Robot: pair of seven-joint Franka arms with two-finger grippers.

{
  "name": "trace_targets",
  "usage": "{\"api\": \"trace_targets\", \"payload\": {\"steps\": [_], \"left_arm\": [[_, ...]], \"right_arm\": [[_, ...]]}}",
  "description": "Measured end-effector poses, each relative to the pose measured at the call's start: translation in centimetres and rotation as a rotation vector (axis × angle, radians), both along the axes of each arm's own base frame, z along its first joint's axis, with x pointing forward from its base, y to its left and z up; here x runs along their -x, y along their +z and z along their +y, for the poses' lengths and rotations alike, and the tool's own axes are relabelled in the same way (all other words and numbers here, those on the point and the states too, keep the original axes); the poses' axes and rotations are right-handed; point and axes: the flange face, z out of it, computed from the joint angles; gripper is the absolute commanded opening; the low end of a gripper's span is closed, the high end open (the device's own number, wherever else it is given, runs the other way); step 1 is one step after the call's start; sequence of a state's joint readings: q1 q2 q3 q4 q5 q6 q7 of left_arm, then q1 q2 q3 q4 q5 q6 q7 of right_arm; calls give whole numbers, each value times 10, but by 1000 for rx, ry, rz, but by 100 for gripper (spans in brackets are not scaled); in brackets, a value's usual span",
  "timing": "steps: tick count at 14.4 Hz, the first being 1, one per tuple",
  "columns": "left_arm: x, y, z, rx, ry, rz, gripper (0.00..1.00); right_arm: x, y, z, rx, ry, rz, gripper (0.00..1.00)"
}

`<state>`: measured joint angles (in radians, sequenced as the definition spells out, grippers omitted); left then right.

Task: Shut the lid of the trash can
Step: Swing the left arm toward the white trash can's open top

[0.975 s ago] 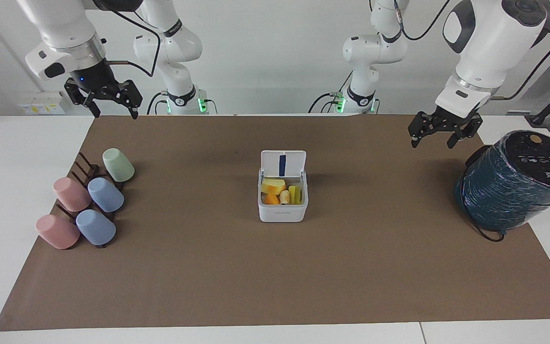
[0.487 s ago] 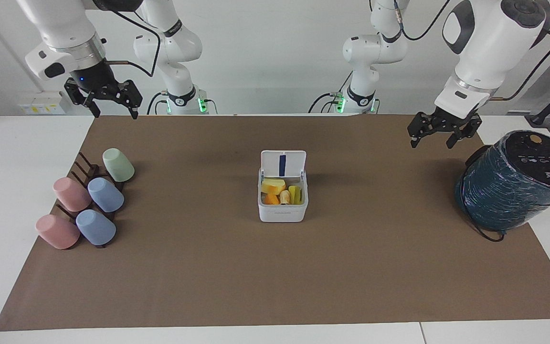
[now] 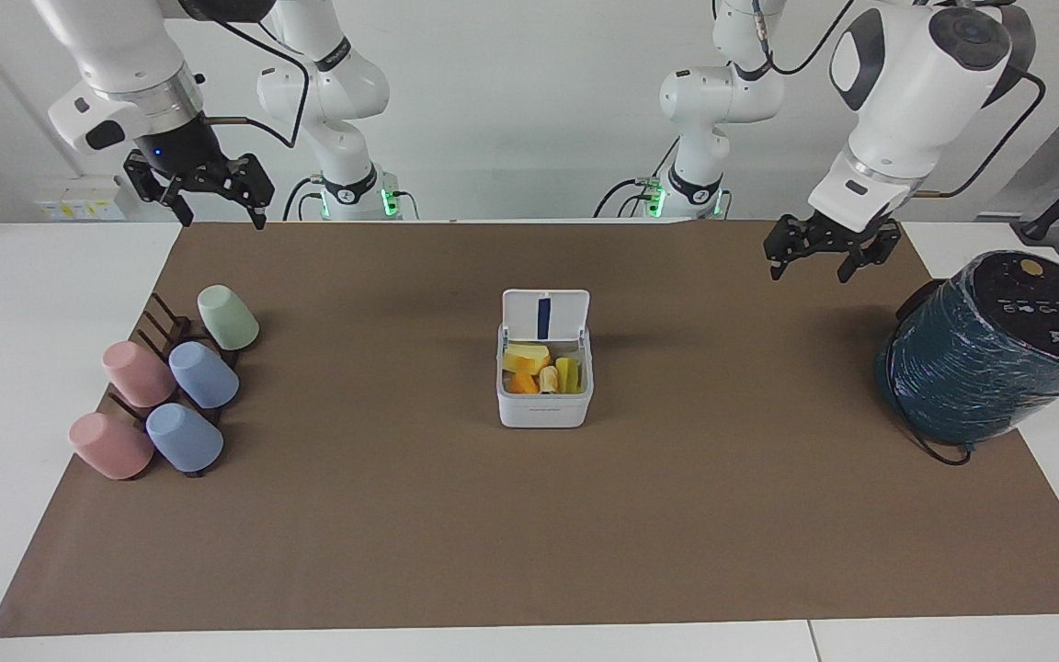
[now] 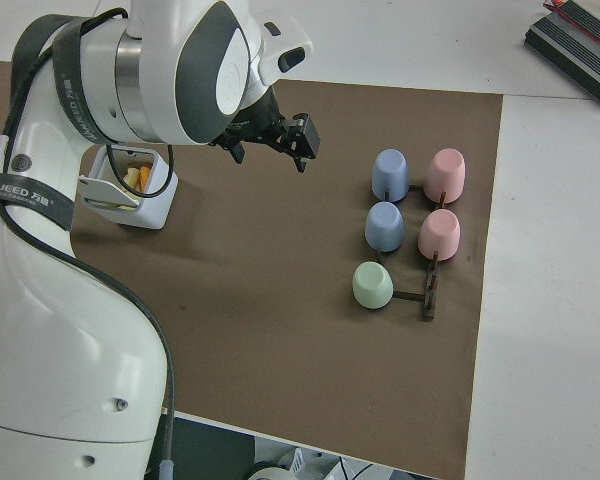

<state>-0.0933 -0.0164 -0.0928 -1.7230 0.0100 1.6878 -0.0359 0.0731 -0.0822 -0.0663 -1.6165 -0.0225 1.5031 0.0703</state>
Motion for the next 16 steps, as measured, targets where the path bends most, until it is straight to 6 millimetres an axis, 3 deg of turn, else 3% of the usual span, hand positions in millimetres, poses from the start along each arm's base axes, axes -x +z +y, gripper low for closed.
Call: {"api": "trace_targets", "payload": {"steps": [4, 6, 8, 12, 16], "left_arm": [[25, -18, -54, 5, 79, -33, 41], [41, -27, -80, 6, 102, -41, 19], [55, -34, -97, 12, 104, -35, 2], [77, -46, -133, 49, 152, -44, 0], [106, -65, -182, 68, 181, -52, 0]], "right_arm": [[0, 0, 0, 0, 0, 0, 100], [0, 0, 0, 0, 0, 0, 100], [0, 0, 0, 0, 0, 0, 100], [0, 0, 0, 0, 0, 0, 100], [0, 0, 0, 0, 0, 0, 100]]}}
